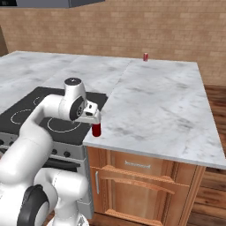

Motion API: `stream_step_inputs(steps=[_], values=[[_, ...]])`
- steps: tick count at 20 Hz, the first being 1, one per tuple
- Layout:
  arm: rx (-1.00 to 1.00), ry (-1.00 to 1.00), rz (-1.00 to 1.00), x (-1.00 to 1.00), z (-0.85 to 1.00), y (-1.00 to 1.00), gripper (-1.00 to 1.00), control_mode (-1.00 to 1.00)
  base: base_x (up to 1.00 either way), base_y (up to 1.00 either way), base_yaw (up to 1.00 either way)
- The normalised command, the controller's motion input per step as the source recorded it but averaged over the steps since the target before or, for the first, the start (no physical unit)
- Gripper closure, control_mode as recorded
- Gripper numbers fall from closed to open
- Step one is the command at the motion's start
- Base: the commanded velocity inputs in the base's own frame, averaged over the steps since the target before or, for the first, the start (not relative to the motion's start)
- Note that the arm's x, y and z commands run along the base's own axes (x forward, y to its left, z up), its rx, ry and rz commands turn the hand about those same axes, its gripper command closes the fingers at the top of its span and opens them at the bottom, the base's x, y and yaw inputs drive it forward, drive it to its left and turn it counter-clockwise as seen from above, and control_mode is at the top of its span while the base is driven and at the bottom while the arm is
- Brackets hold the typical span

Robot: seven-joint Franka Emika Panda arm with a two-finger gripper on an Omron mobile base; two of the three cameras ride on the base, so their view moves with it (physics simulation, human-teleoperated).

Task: Four empty soda cans are scattered around the kitchen. Gather all the cans and cluster them next to the stove for recycling.

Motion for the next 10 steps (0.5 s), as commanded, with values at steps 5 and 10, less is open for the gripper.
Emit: stream_step_inputs(steps=[5,10], values=[[0.00,0.00,0.00,0.11,-0.04,0.00,-1.00,-1.00,0.00,0.00,0.00],[0.00,0.00,0.00,0.13,-0.03,0.00,-1.00,-1.00,0.00,0.00,0.00]])
